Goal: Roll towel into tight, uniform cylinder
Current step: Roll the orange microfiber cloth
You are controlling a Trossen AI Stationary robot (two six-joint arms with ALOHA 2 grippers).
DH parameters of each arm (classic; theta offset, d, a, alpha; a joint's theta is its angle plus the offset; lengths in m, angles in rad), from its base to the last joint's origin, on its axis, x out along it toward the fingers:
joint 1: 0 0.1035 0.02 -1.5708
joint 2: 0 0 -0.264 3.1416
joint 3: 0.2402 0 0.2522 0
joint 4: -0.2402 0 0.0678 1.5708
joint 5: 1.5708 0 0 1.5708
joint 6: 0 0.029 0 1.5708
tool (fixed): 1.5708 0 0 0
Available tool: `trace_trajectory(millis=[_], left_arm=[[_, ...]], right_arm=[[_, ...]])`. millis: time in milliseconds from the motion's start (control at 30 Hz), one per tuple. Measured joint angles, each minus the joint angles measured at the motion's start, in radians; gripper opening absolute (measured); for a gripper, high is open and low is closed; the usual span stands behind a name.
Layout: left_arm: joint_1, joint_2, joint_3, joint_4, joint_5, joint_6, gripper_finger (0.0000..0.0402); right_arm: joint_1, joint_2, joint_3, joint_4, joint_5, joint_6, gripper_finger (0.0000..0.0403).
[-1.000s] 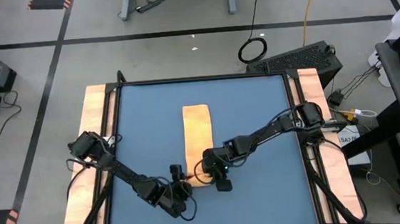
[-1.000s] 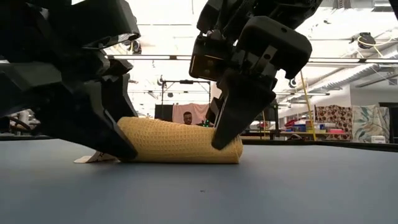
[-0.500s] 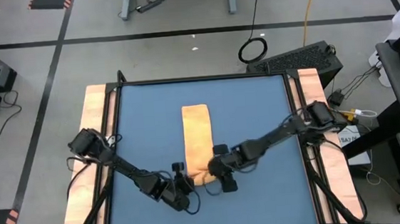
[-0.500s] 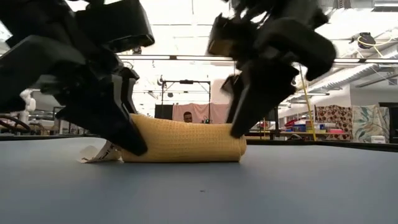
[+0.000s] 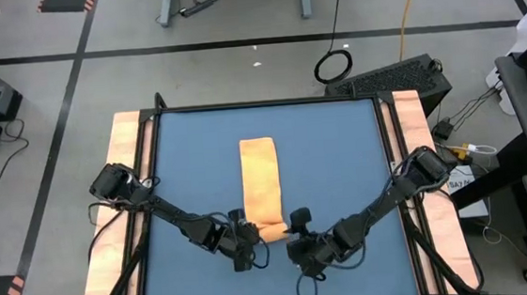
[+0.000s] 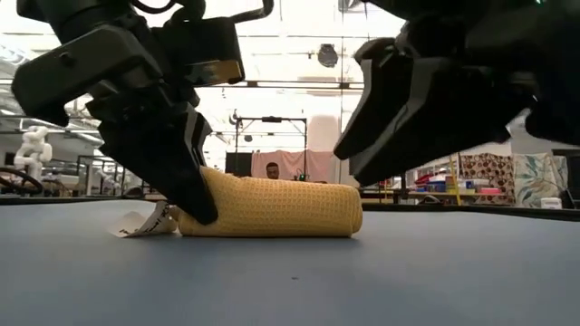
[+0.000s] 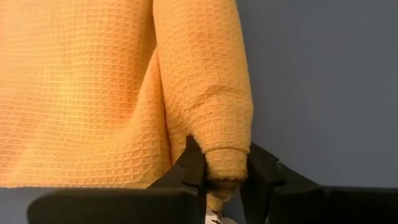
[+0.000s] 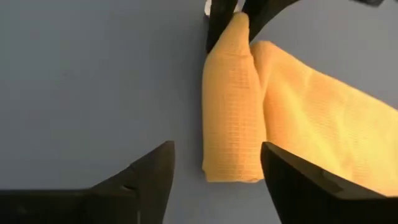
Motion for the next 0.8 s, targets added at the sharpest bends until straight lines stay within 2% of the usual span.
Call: trace_trajectory(millis=[133, 267, 400, 567, 667, 800], left_arm=[[0.021, -0.002, 0.000, -0.005, 0.040, -0.008, 0.0058], [0.030, -0.003, 0.000, -0.013, 0.059, -0.013, 0.0058], [0.030, -0.003, 0.000, -0.013, 0.059, -0.012, 0.0058], [0.030, -0.003, 0.000, -0.012, 0.048, -0.013, 0.0062], [0.018, -0.009, 0.002, -0.016, 0.006, -0.040, 0.0099], [0.004, -0.048, -0.005, -0.045, -0.059, -0.058, 0.0171]], right_arm=[[-0.006, 0.035, 0.001, 0.003, 0.023, 0.020, 0.0247], [-0.033, 0.074, 0.001, 0.009, 0.021, 0.026, 0.0244], [-0.065, 0.083, 0.001, 0.011, 0.003, 0.039, 0.0225], [-0.102, 0.083, 0.002, 0.014, -0.087, 0.082, 0.0178], [-0.122, 0.082, 0.004, 0.014, -0.159, 0.091, 0.0142], [-0.140, 0.079, 0.005, 0.019, -0.204, 0.091, 0.0094]])
